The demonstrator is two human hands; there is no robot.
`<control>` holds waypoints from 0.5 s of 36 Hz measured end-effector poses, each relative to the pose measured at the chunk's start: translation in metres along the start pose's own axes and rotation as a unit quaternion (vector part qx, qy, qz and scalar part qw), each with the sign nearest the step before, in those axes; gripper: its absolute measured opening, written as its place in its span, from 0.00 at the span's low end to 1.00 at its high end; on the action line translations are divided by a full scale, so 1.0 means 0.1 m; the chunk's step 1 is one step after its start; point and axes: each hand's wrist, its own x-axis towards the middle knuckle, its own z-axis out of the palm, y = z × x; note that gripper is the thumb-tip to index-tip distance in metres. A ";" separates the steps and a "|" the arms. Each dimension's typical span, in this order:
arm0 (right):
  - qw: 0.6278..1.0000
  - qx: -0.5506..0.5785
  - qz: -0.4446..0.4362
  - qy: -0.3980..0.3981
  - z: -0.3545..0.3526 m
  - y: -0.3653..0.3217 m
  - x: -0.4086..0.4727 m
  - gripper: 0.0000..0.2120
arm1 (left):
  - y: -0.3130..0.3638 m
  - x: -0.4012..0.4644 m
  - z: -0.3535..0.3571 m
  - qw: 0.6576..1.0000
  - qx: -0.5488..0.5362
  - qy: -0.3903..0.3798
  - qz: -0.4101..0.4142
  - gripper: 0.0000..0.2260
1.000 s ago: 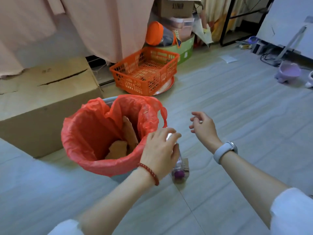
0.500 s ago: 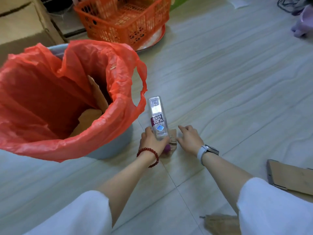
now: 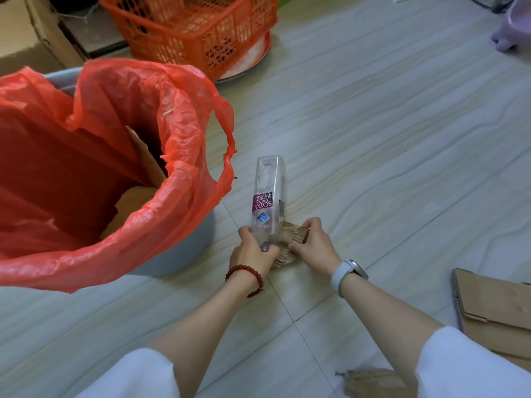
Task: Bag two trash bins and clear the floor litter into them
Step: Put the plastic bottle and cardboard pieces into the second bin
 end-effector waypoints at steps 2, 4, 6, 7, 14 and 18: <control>0.997 0.076 0.003 0.027 -0.05 0.02 -0.06 0.18 | 0.06 -0.04 0.00 0.999 -0.042 0.007 0.010 0.25; 0.990 0.128 -0.004 0.065 -0.16 0.00 -0.11 0.17 | 0.14 -0.08 -0.05 0.996 -0.084 0.015 0.035 0.26; 0.981 0.155 -0.028 0.117 -0.34 -0.07 -0.16 0.16 | 0.25 -0.14 -0.13 0.990 -0.112 0.036 0.080 0.24; 0.975 0.162 -0.044 0.148 -0.46 -0.14 -0.19 0.15 | 0.32 -0.18 -0.19 0.986 -0.119 0.050 0.108 0.23; 0.910 0.230 -0.143 0.314 -1.21 -0.78 -0.48 0.14 | 0.90 -0.58 -0.74 0.915 -0.162 0.206 0.305 0.17; 0.881 0.264 -0.211 0.332 -1.39 -1.32 -0.67 0.14 | 1.17 -0.82 -1.30 0.843 -0.212 0.309 0.386 0.14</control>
